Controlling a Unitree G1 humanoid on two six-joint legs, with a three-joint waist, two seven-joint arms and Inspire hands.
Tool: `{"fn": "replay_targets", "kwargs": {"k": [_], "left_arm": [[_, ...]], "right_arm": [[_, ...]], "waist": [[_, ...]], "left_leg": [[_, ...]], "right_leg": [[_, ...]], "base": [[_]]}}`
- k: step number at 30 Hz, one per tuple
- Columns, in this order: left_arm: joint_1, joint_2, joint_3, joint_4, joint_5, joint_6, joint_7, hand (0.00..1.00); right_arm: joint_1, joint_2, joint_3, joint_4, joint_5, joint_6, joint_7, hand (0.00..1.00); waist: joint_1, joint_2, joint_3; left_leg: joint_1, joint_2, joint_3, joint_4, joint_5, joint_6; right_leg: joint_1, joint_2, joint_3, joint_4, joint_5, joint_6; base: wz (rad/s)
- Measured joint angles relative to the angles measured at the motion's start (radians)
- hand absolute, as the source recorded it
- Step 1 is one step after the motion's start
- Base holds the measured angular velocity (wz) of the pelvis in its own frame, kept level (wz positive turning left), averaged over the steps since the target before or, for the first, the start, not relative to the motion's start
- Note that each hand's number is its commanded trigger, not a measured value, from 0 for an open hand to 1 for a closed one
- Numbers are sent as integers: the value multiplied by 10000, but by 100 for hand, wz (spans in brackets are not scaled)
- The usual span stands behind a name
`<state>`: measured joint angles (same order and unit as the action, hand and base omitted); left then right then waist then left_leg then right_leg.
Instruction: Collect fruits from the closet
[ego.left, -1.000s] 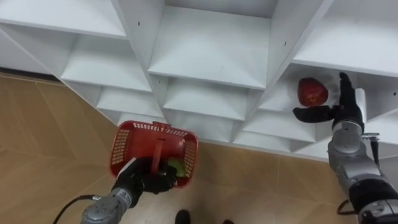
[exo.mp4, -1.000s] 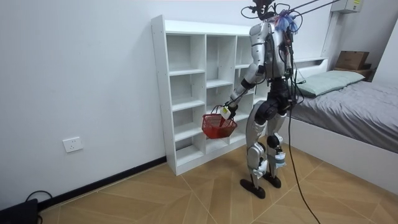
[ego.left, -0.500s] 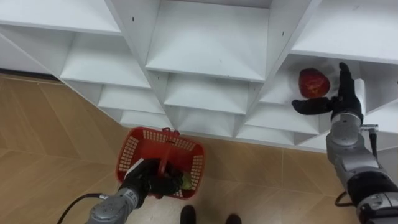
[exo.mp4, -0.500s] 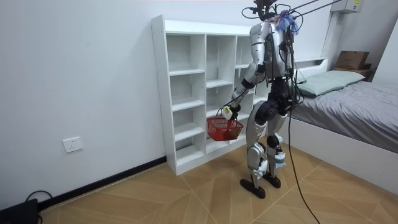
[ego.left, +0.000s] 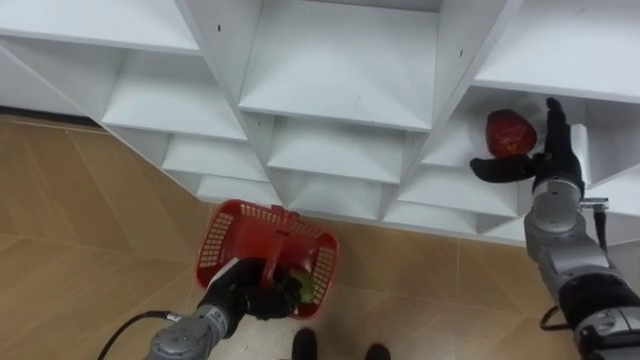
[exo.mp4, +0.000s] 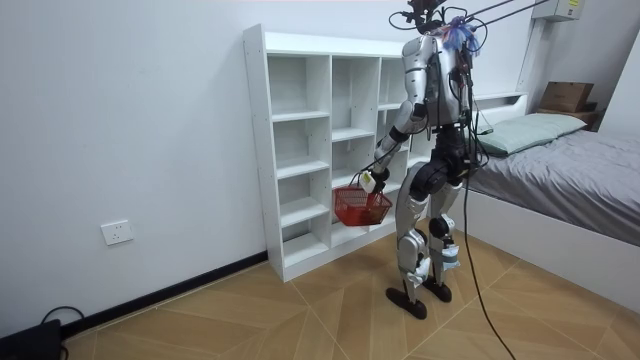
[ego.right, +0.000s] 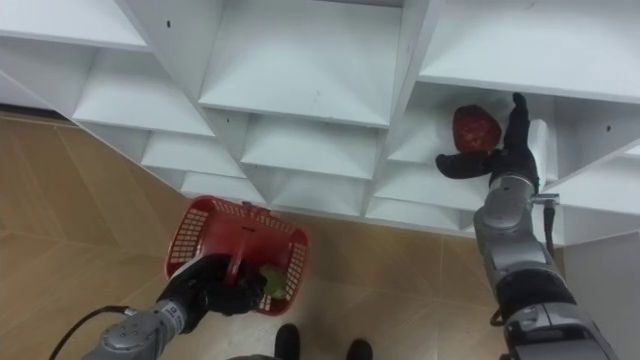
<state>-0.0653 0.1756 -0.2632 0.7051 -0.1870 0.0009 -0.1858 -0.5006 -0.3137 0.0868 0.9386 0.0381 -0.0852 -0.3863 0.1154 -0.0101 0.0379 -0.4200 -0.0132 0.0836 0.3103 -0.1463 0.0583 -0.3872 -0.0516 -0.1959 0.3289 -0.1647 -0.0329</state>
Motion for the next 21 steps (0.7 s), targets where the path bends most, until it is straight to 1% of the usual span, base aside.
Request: {"fn": "replay_targets", "kwargs": {"k": [17, 19, 20, 21], "left_arm": [[-111, -22, -1, 5, -183, 0, -1, 100], [-111, -23, -6, 42, -183, 0, -2, 100], [-110, -23, -19, 51, -182, 0, -2, 100], [-110, -20, -69, 73, -182, 0, -2, 100]], "right_arm": [[0, 1, 3, 18, -1, 2, 191, 0], [0, 1, 9, 26, 1, 2, 208, 29], [0, 1, 15, 27, 2, 2, 210, 59], [0, 3, 27, 37, 2, 2, 212, 71]], "waist": [[-2, -27, 9], [0, -40, 17], [0, -44, 20], [1, -49, 23]], "left_leg": [[53, 0, 51, -4, 12, 3], [63, 1, 64, -4, 15, 6], [64, 1, 67, -6, 16, 6], [67, 1, 74, -9, 18, 8]], "right_leg": [[22, -8, 17, 10, 0, -1], [25, -12, 18, 17, 1, -2], [25, -12, 18, 17, 1, -2], [27, -12, 16, 17, 2, -3]], "base": [[0], [0], [0], [0]]}}
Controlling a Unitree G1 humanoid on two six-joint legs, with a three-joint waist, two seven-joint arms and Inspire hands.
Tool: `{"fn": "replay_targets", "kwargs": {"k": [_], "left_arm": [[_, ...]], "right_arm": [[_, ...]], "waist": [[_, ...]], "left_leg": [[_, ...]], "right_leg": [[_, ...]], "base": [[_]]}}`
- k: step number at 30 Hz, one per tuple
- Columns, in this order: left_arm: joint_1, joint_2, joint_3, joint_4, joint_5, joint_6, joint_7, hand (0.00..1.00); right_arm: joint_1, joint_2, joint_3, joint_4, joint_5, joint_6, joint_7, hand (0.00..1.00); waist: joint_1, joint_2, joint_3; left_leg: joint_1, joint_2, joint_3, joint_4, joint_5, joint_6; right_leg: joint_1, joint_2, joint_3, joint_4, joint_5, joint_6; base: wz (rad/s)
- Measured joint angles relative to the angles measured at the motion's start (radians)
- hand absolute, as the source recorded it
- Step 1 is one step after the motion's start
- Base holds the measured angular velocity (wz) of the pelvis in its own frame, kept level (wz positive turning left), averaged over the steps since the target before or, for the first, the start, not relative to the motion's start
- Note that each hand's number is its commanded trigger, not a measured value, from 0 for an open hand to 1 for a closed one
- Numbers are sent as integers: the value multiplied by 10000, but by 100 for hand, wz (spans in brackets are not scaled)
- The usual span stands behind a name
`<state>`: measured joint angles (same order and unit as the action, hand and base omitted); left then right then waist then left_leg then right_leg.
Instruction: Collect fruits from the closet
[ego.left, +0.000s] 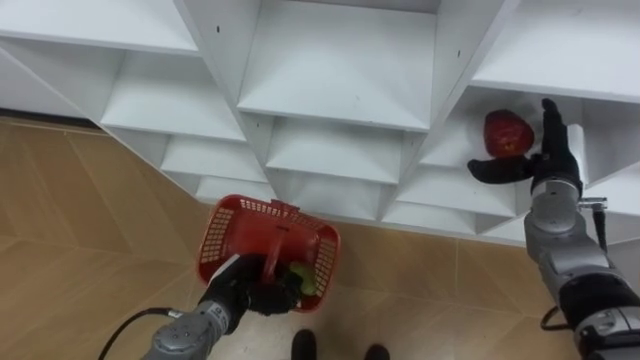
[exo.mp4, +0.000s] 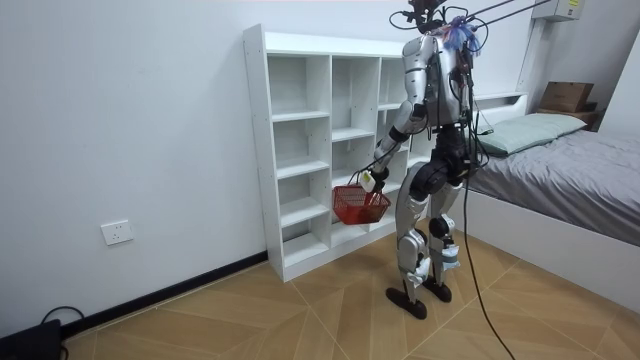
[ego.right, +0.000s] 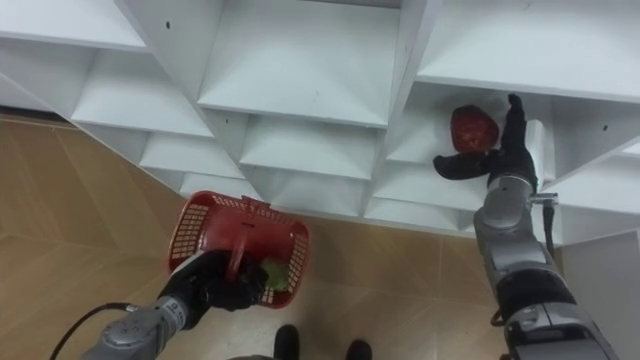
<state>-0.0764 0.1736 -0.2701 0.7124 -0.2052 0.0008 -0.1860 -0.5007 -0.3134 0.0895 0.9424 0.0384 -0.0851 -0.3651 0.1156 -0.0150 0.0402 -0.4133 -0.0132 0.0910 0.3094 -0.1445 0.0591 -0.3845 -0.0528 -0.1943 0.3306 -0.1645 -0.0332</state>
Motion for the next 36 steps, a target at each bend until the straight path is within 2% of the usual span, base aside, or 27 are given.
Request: {"fn": "replay_targets", "kwargs": {"k": [1, 2, 8, 19, 25, 33, 36], "left_arm": [[-1, -3, -24, 18, 0, 0, -1, 100], [0, -6, -69, 57, 0, 0, -5, 100], [-1, -24, -92, 198, 1, 0, -6, 100], [-109, -26, -315, 491, -32, -2, -7, 100], [-185, -3, -531, 738, -274, 0, 12, 100], [-198, -9, -546, 727, -695, 1, 88, 100], [-205, -9, -610, 728, -760, 1, 88, 100]], "right_arm": [[0, 0, 5, 7, -2, 0, 0, 94], [0, -3, 3, 16, -4, 0, -25, 100], [-45, -174, -38, 13, -5, -4, -210, 100], [-190, -93, 148, 34, 209, -64, 102, 100], [-263, -63, 509, 29, 584, -93, 207, 100], [-264, 29, 513, 37, 834, -102, 183, 100], [-264, 34, 513, 72, 830, -128, 177, 100]], "waist": [[1, -3, 2], [0, -14, 9], [-15, -153, 90], [24, -123, 72], [25, -102, 62], [6, -65, 44], [4, -7, 10]], "left_leg": [[1, 0, 3, 1, 0, 1], [2, 0, 9, 0, 1, 1], [7, 13, 39, 0, 2, 0], [13, 14, 45, -31, 1, 0], [26, 14, 40, -31, 1, 0], [10, 15, 2, -26, 1, 0], [2, 14, -26, -21, 1, 0]], "right_leg": [[0, -2, 0, 0, 0, 0], [-1, -3, 0, 0, 1, -2], [-5, 8, -1, -7, 13, -20], [-6, 5, -9, -12, 15, -20], [13, 3, -45, -12, 17, -23], [35, 6, -103, -36, 22, -29], [47, 5, -129, -47, 25, -32]], "base": [[0], [0], [0], [0], [0], [0], [2]]}}
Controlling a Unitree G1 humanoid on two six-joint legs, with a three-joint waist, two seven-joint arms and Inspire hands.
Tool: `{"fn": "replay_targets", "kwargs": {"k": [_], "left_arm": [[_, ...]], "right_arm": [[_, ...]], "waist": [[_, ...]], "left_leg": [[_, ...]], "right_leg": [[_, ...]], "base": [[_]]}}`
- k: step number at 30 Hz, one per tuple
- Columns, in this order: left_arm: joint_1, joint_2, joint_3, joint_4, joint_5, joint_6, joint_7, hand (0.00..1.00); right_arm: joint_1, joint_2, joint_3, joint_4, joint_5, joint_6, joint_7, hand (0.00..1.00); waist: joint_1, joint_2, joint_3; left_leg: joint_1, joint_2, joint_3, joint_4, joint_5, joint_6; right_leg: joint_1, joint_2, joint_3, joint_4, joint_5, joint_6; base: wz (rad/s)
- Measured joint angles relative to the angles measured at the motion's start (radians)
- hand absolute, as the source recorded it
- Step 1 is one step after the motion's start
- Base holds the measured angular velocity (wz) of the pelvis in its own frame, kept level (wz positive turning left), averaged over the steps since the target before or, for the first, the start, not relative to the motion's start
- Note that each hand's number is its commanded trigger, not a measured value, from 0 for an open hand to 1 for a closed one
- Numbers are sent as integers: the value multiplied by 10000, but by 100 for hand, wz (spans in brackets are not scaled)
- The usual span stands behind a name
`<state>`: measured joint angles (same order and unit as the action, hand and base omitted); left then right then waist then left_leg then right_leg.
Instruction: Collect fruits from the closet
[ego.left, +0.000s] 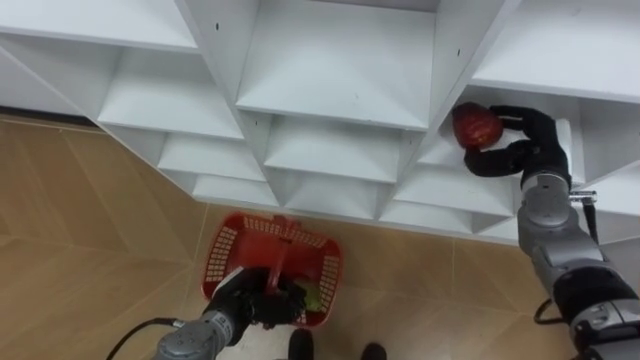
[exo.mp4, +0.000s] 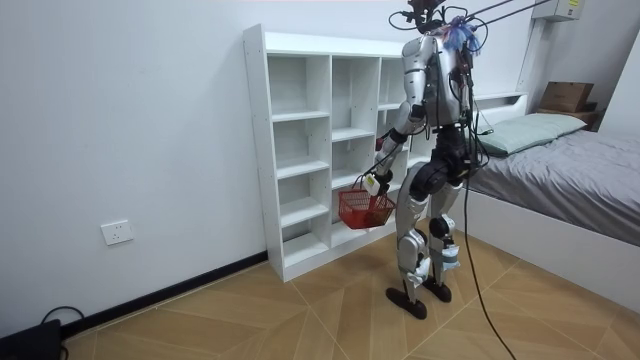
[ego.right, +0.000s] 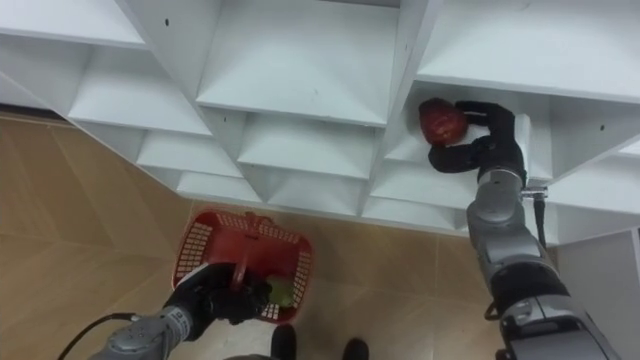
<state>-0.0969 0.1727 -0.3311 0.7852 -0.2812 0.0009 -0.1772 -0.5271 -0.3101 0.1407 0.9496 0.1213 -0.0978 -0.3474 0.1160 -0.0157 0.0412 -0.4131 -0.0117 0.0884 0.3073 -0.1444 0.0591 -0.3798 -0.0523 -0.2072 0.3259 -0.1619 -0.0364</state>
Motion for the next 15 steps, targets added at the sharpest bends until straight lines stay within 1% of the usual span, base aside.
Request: {"fn": "replay_targets", "kwargs": {"k": [1, 4, 8, 15], "left_arm": [[0, 2, -36, 0, -1, 0, 0, 100], [-2, 5, -65, 0, -19, 0, 0, 100], [-1, 4, -65, -2, -26, 0, -2, 100], [-82, -18, -65, -2, -28, -2, -2, 100]], "right_arm": [[0, 1, 0, 6, 1, -2, 0, 100], [0, 17, 0, 14, 0, -3, -2, 100], [0, 26, -23, 9, 53, -7, -6, 100], [32, 160, -28, 11, 281, -113, -103, 100]], "waist": [[0, 33, -20], [-7, 88, -42], [-18, 87, -42], [-54, 90, -40]], "left_leg": [[2, 0, -10, 0, 0, 0], [5, 0, -39, -4, 7, -11], [4, 0, -62, -11, 16, -23], [14, 0, -44, -6, 16, -22]], "right_leg": [[7, 0, -6, -1, 0, 0], [17, 1, -12, -4, 0, 0], [18, -8, -121, -2, 0, -2], [19, -11, -106, -9, 4, -8]], "base": [[0], [0], [0], [0]]}}
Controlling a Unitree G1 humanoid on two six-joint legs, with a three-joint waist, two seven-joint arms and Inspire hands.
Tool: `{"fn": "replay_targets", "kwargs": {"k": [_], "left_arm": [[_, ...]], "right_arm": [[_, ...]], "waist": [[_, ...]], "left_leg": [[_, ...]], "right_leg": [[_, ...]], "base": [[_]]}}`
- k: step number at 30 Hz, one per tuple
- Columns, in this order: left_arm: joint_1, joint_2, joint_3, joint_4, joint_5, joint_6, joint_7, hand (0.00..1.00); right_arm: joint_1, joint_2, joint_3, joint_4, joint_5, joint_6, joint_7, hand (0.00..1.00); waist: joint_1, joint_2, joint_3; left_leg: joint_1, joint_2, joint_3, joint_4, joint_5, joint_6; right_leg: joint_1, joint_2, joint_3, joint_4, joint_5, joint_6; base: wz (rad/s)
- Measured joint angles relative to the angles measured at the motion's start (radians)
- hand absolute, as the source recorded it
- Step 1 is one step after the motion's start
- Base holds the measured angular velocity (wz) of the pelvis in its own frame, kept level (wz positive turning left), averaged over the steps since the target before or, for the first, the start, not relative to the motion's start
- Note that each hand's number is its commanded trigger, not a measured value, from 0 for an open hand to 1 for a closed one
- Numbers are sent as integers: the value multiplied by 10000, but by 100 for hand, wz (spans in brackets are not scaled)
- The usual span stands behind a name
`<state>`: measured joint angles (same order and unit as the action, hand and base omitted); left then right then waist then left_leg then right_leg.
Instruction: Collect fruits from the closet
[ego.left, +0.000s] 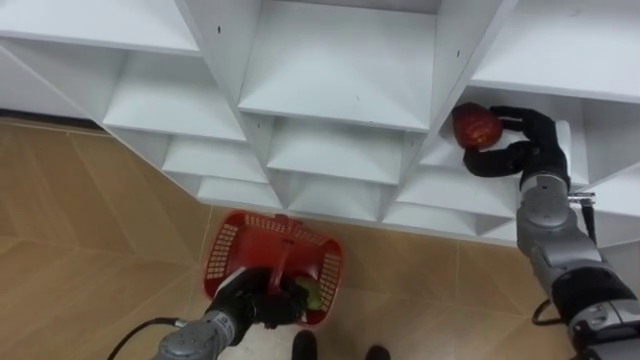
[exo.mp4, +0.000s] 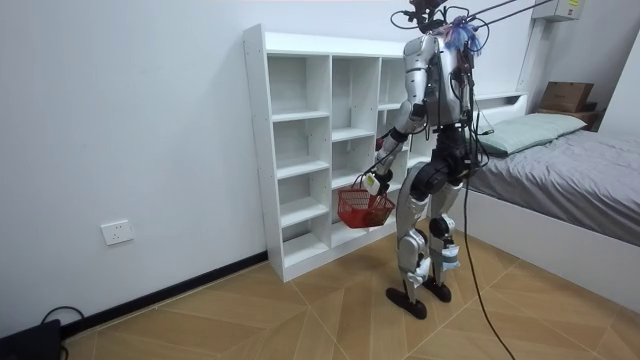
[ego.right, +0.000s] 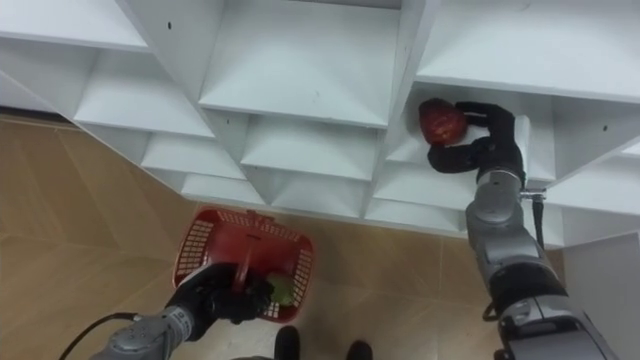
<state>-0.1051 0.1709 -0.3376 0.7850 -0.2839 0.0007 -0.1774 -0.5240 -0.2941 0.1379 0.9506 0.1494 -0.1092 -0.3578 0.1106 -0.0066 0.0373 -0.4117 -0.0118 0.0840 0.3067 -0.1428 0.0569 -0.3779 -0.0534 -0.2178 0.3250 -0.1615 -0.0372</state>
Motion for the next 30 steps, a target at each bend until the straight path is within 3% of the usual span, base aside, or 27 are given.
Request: {"fn": "replay_targets", "kwargs": {"k": [4, 15, 25, 30], "left_arm": [[-121, -5, 5, -43, 2, -5, 39, 100], [-121, -7, 2, -381, 11, -33, 196, 100], [-80, -30, 36, -371, 7, -44, 196, 100], [-21, -37, 53, -374, 2, -44, 216, 100]], "right_arm": [[14, 232, -22, -94, -19, -26, 16, 100], [59, 296, 292, -318, -31, -82, 14, 100], [1366, 402, 755, -1985, -441, -70, 7, 100], [1935, 564, 861, -2356, -449, -106, -2, 100]], "waist": [[-61, 12, 2], [-84, 128, -31], [-156, 125, -34], [-359, 145, -87]], "left_leg": [[-2, 8, 37, -2, -1, 1], [3, 22, 157, -9, -1, 1], [72, 46, 247, -55, 0, 1], [220, 53, 264, -37, 0, 1]], "right_leg": [[-6, 7, 48, 0, 3, -4], [-45, 15, 136, 5, 4, -6], [-59, 28, 226, 24, 15, -23], [114, 33, 231, -7, 20, -28]], "base": [[0], [-2], [-3], [0]]}}
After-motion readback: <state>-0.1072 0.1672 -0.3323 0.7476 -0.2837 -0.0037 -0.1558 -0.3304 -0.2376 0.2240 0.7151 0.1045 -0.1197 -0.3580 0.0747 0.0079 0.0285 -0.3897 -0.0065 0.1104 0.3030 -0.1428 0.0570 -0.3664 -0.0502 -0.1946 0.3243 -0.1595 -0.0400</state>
